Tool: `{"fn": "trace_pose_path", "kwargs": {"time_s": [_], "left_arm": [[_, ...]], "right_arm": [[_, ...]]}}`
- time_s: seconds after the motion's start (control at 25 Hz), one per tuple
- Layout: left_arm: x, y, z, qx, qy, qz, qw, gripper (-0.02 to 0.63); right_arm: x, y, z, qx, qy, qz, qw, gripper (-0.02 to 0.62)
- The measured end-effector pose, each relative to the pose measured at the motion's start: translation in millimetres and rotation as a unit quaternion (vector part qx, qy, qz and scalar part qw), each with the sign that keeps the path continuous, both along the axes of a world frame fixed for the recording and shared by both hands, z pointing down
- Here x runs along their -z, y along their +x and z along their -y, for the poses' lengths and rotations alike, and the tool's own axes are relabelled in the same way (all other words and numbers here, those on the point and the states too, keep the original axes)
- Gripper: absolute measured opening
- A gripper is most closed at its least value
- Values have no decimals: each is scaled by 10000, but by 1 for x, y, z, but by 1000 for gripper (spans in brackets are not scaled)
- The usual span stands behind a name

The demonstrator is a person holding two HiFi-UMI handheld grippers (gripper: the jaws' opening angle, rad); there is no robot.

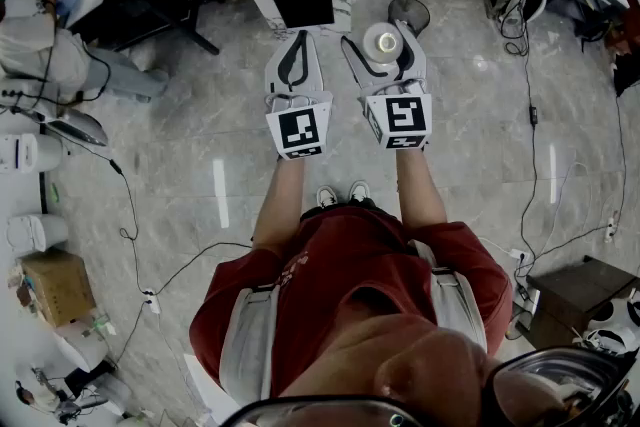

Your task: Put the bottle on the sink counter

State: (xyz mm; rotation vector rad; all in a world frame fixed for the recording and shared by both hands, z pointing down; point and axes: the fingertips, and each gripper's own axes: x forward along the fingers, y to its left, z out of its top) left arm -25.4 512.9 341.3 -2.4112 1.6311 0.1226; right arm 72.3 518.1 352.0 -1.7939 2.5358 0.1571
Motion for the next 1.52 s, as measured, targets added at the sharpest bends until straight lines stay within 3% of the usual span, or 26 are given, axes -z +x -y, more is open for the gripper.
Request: {"fn": "trace_pose_path", "kwargs": {"time_s": [0.36,1.0,1.52], "left_arm": [[-3,-44,-32,-78,-92,96,9999,2],[0,-131,-40,-177,40,-178,9997,2],[-4,-152,-26,-218,4,-267,9994,2]], "right_arm": [[0,-47,-28,-28,41,-74,10000,342],[3,-131,-41,-141,119,-106,9998,342],[0,-151,-27,-202,89,-152,9996,342]]}}
